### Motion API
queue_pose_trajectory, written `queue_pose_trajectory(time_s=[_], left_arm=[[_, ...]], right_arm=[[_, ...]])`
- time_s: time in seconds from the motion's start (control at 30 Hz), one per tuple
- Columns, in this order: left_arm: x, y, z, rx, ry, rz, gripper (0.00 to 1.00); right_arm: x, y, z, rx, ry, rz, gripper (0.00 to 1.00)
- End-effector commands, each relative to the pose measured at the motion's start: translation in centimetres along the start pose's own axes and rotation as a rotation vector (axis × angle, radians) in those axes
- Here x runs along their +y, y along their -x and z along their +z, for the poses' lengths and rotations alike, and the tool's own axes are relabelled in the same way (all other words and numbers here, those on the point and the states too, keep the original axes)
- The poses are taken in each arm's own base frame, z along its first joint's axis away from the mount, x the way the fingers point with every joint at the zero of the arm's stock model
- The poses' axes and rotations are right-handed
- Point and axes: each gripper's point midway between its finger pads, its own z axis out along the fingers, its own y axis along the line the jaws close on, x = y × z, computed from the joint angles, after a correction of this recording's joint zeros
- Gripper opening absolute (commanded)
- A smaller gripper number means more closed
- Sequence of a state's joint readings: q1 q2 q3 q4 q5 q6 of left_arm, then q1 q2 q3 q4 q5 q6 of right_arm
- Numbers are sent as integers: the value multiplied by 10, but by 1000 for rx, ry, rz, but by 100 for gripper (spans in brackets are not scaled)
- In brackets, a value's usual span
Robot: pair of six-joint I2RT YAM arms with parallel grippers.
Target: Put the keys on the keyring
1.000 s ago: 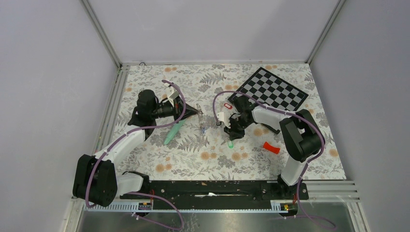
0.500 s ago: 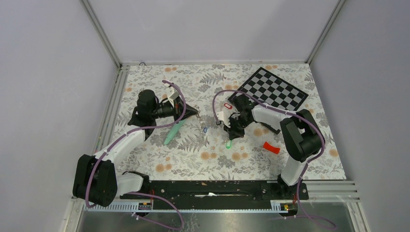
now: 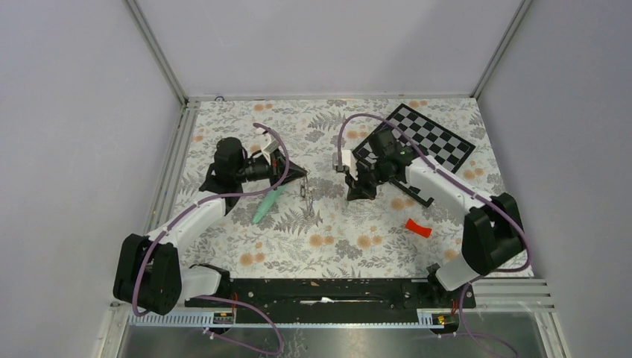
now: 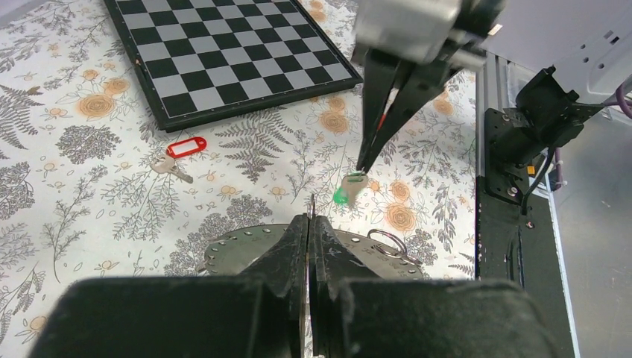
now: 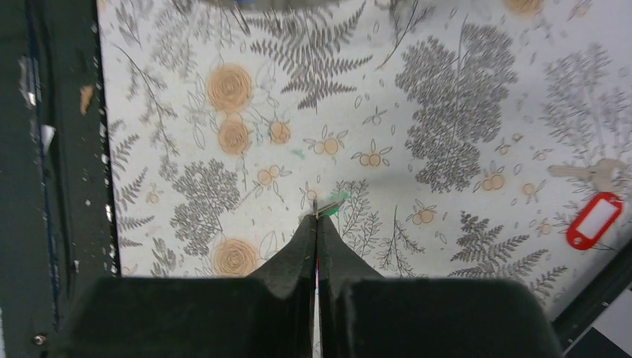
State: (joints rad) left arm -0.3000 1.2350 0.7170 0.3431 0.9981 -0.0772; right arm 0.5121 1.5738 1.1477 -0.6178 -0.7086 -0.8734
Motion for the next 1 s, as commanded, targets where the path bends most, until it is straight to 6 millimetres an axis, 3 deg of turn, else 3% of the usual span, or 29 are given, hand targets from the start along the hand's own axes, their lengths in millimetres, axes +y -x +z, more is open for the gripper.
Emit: queue_pose_trajectory(time_s=[0.0, 0.27, 0.47, 0.97], left_arm=[[1, 39, 9, -50, -5, 129, 0], [-16, 54, 32, -43, -25, 214, 0], [-29, 52, 41, -34, -32, 214, 0], [-50, 38, 42, -54, -137, 275, 0]], right_arm=[[16, 53, -32, -141, -7, 44, 0], [24, 102, -66, -331, -104, 97, 0], [20, 114, -76, -393, -160, 118, 0], [31, 126, -55, -478, 24, 230, 0]])
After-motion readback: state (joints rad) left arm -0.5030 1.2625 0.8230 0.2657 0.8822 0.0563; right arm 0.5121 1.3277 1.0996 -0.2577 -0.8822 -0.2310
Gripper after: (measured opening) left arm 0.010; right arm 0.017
